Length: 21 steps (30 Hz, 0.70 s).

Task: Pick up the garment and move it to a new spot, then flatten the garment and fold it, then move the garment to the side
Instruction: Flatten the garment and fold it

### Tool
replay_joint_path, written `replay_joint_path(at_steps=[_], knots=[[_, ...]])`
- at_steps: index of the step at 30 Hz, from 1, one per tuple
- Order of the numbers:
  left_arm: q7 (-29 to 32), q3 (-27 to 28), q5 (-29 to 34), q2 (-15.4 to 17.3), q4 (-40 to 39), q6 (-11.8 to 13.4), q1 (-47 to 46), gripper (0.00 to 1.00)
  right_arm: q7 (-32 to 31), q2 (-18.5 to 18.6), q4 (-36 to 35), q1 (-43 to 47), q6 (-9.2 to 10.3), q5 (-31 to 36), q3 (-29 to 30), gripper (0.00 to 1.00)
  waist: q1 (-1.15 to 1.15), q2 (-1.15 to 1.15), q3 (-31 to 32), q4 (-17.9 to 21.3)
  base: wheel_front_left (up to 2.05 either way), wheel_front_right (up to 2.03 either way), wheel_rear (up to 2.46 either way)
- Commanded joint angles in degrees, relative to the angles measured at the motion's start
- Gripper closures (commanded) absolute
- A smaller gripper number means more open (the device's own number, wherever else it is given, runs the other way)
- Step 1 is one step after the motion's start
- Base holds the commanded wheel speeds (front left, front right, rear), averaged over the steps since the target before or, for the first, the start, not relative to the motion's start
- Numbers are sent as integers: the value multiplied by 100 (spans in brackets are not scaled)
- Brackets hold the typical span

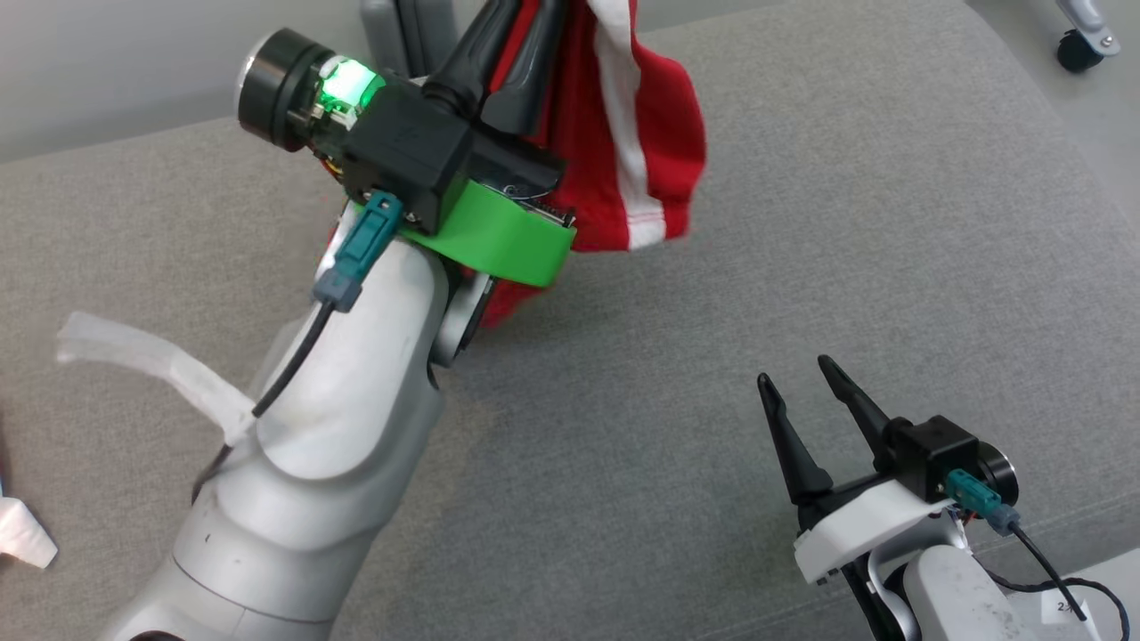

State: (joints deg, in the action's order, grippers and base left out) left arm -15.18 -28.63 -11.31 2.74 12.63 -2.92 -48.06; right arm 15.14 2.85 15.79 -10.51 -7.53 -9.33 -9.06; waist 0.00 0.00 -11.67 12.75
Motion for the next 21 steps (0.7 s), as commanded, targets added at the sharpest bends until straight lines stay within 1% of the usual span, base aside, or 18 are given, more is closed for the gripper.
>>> replay_joint_path(at_steps=[1,3,5,8,10,14,15,16,17,21], knots=[[4,-37,-88,35,162,113,29,100,2,15,1,71,8,-38,25,0,0,0,36,15,0,0,0],[5,-50,-43,35,480,240,225,100,2,15,1,59,8,-32,82,0,0,0,29,-38,0,0,0],[5,77,23,50,836,349,460,100,2,13,-15,60,8,-22,125,0,0,0,25,-113,0,0,0],[5,402,34,221,1370,477,1024,100,2,16,-31,52,8,35,160,0,0,0,26,-255,0,0,0],[3,565,24,329,1683,509,1468,100,2,16,-4,58,8,70,175,0,0,0,45,-344,0,0,0],[1,1012,-42,519,2167,655,2289,100,2,18,40,85,8,150,184,0,0,0,105,-513,0,0,0],[1,1125,-67,538,2259,707,2475,76,2,16,50,96,8,162,169,0,0,0,127,-539,0,0,0],[1,1250,-84,535,2260,747,2638,2,2,15,56,121,8,185,166,0,0,0,151,-581,0,0,0],[1,1343,-64,535,2233,767,2761,0,2,16,56,129,8,195,166,0,0,0,160,-609,0,0,0],[1,1767,13,438,1846,829,3332,0,2,14,63,194,8,248,123,0,0,0,236,-774,0,0,0]])
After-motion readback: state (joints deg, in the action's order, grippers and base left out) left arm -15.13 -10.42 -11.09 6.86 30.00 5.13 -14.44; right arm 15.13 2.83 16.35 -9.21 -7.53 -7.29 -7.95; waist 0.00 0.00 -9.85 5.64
